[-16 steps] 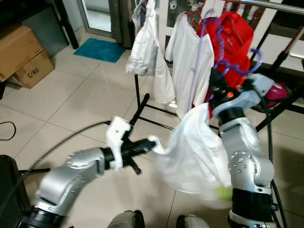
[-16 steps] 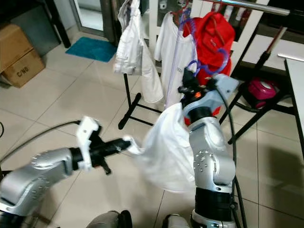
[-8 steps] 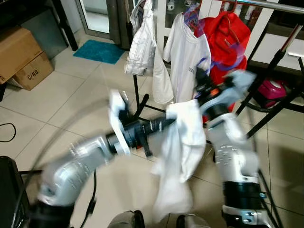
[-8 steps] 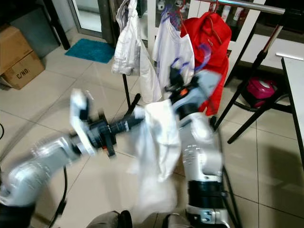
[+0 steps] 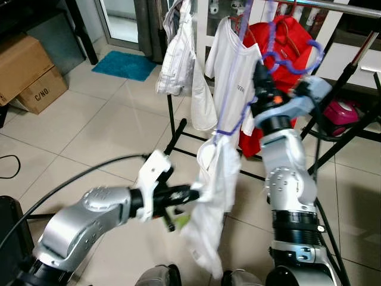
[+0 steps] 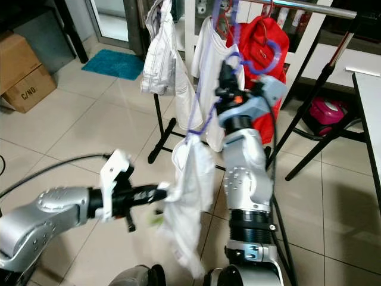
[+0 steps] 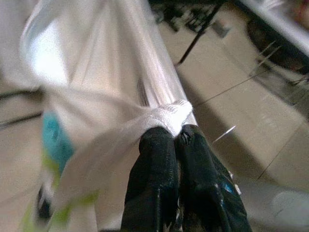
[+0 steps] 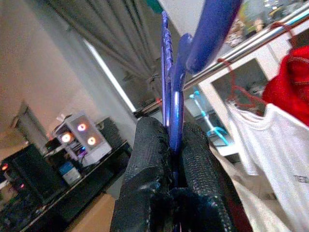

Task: Hang hanger

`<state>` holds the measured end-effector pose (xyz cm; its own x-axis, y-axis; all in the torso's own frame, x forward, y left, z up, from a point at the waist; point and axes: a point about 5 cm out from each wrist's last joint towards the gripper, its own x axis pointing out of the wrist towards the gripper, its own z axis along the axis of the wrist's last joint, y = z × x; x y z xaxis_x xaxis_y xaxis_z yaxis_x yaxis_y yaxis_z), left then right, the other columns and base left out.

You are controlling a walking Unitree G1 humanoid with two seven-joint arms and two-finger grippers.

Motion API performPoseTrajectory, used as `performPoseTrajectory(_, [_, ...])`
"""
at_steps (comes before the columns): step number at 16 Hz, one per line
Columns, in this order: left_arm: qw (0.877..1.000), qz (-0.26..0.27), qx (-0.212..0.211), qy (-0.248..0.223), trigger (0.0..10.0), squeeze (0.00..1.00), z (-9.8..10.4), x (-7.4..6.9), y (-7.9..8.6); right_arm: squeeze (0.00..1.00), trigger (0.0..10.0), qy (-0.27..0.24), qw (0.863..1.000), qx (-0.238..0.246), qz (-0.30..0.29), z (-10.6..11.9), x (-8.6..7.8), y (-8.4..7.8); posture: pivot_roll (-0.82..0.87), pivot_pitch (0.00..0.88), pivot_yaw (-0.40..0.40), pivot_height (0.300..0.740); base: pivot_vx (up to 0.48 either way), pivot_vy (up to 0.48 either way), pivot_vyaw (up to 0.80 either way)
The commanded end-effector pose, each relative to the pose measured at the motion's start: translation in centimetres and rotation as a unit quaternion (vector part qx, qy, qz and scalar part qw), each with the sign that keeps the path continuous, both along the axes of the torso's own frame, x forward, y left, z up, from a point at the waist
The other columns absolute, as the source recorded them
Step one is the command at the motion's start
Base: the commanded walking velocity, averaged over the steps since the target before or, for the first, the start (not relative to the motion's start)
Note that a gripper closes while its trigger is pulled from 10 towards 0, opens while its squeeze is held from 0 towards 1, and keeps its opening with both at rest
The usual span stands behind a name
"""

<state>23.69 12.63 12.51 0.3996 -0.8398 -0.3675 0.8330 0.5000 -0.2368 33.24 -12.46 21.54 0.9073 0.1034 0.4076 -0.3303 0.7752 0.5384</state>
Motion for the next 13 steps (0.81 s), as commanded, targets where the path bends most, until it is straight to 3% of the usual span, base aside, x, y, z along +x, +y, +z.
performPoseTrajectory(1, [1.0,0.012,0.005,-0.004,0.0,0.0,-0.2,0.1,0.4,0.0,10.0,-0.013,1.0,0.019,-0.005,0.7,0.1,-0.3,-0.04,0.092,0.057,0.74,0.0,0.0,0.0])
performPoseTrajectory(4, [0.998,0.022,-0.062,-0.017,0.0,0.0,0.6,0.1,0.0,0.0,10.0,-0.004,1.0,0.017,-0.006,0.1,0.0,-0.7,-0.04,0.089,0.054,0.74,0.0,0.0,0.0])
performPoseTrajectory(6, [0.996,0.047,-0.053,-0.051,0.0,0.0,0.7,0.9,0.2,0.0,10.0,-0.001,1.0,-0.004,-0.005,-0.2,-0.2,-0.5,-0.04,0.087,0.054,0.74,0.0,0.0,0.0])
performPoseTrajectory(7, [0.988,0.087,-0.068,-0.105,0.0,0.0,1.8,2.3,0.3,0.0,10.0,-0.005,0.999,-0.051,0.008,-0.2,-0.3,0.2,-0.05,0.087,0.053,0.74,0.0,0.0,0.0])
performPoseTrajectory(8, [0.983,0.104,-0.091,-0.117,0.0,0.0,2.6,2.9,0.2,0.0,10.0,0.001,0.996,-0.087,0.02,-0.5,-0.2,0.9,-0.05,0.087,0.052,0.74,0.0,0.0,0.0])
performPoseTrajectory(9, [0.978,0.105,-0.123,-0.133,0.0,0.0,3.8,3.6,-0.1,0.0,10.0,0.017,0.986,-0.155,0.063,-1.4,-0.3,2.6,-0.05,0.087,0.05,0.74,0.0,0.0,0.0])
performPoseTrajectory(10, [0.976,0.094,-0.135,-0.14,0.0,0.0,4.4,3.8,-0.5,0.0,10.0,0.027,0.977,-0.189,0.09,-2.0,-0.4,3.6,-0.05,0.087,0.05,0.74,0.0,0.0,0.0])
performPoseTrajectory(11, [0.976,0.033,-0.164,-0.14,0.0,0.0,5.5,3.4,-2.3,0.0,10.0,0.051,0.975,-0.182,0.118,-3.1,-0.5,5.1,-0.05,0.088,0.05,0.74,0.0,0.0,0.0])
performPoseTrajectory(13, [0.972,-0.059,-0.193,-0.119,0.0,0.0,6.0,1.8,-4.9,0.0,10.0,0.051,0.985,-0.127,0.104,-2.9,0.0,5.4,-0.05,0.089,0.05,0.74,0.0,0.0,0.0])
